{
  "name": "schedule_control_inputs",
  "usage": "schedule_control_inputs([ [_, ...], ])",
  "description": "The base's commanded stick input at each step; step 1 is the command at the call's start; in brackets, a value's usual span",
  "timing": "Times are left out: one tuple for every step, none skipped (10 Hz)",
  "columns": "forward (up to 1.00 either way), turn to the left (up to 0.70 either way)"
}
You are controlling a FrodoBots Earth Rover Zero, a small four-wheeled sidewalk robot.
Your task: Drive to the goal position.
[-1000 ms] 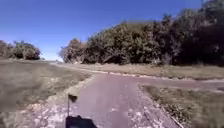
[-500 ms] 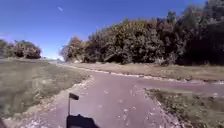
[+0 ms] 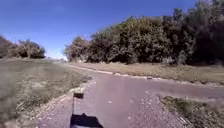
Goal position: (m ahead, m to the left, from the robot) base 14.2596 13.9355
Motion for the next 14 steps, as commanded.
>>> schedule_control_inputs([
  [1.0,0.02],
  [1.0,0.03],
  [1.0,0.09],
  [1.0,0.0],
  [1.0,0.05],
  [1.0,0.32],
  [1.0,0.4],
  [1.0,0.0],
  [1.0,0.0],
  [1.0,0.0],
  [1.0,0.0],
  [1.0,0.0],
  [1.0,0.0],
  [1.0,0.0],
])
